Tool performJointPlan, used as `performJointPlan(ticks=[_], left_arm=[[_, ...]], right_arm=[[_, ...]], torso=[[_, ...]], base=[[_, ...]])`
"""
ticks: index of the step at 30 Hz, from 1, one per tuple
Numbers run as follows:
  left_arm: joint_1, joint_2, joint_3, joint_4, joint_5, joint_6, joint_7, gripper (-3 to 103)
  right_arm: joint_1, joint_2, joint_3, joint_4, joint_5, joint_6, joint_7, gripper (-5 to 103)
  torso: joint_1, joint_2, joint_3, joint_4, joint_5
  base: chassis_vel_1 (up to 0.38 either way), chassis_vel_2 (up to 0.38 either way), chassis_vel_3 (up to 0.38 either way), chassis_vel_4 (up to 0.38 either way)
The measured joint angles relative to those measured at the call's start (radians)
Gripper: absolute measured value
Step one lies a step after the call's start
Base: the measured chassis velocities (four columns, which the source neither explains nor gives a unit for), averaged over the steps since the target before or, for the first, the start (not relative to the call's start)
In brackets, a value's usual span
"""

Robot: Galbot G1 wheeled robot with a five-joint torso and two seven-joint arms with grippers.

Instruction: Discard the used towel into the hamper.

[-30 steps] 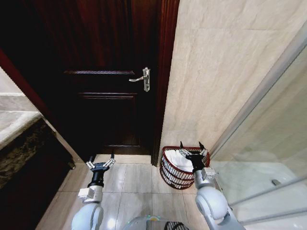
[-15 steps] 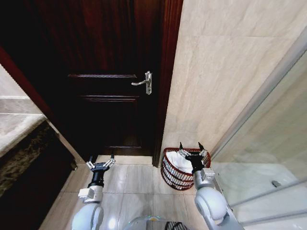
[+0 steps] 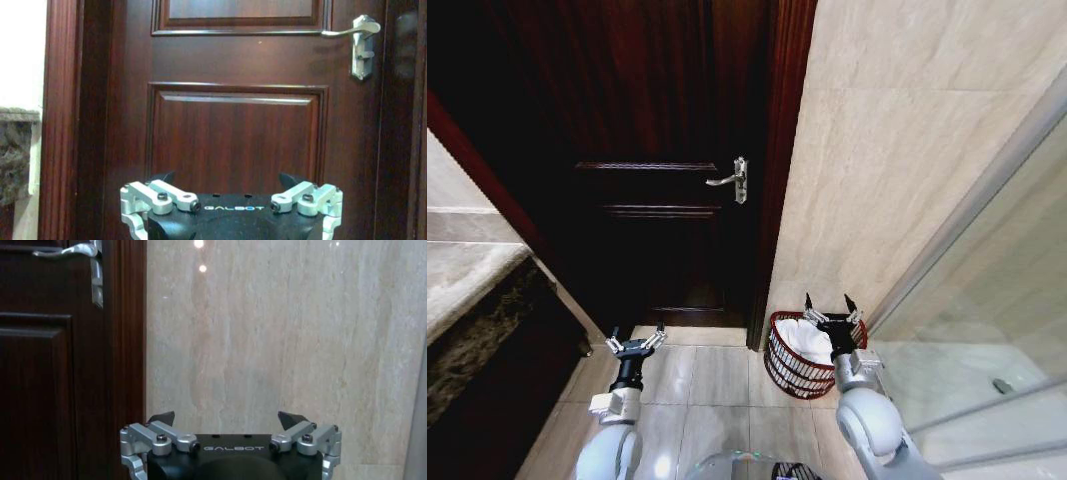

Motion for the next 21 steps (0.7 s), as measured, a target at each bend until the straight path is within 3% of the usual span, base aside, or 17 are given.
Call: performJointPlan(ticks=[7,12,21], left_arm=[[-0.002,0.002,-0.001,-0.002,0.003,0.002,0.000,100],[-0.006,0.009,0.007,0.002,0.000,0.003,-0.001,100],[-0.027,0.027,0.057,-0.012,0.012,0.030,0.000,100]], right_arm=[[-0.002,0.012,0.018,-0.001,0.007,0.010,-0.001,100],[-0.010,0.073,0.088,-0.036,-0.064,0.077,-0.089,100],[-0.043,0.119,0.211,-0.041,-0.100,0.172,-0.176,100]], torso=[[0.009,0.020,0.011,0.0000,-0.0001],[0.020,0.043,0.023,0.0000,0.0001],[0.038,0.085,0.046,-0.0001,0.0000]], base=[[0.000,0.000,0.000,0.000],[0.000,0.000,0.000,0.000],[0.000,0.000,0.000,0.000]])
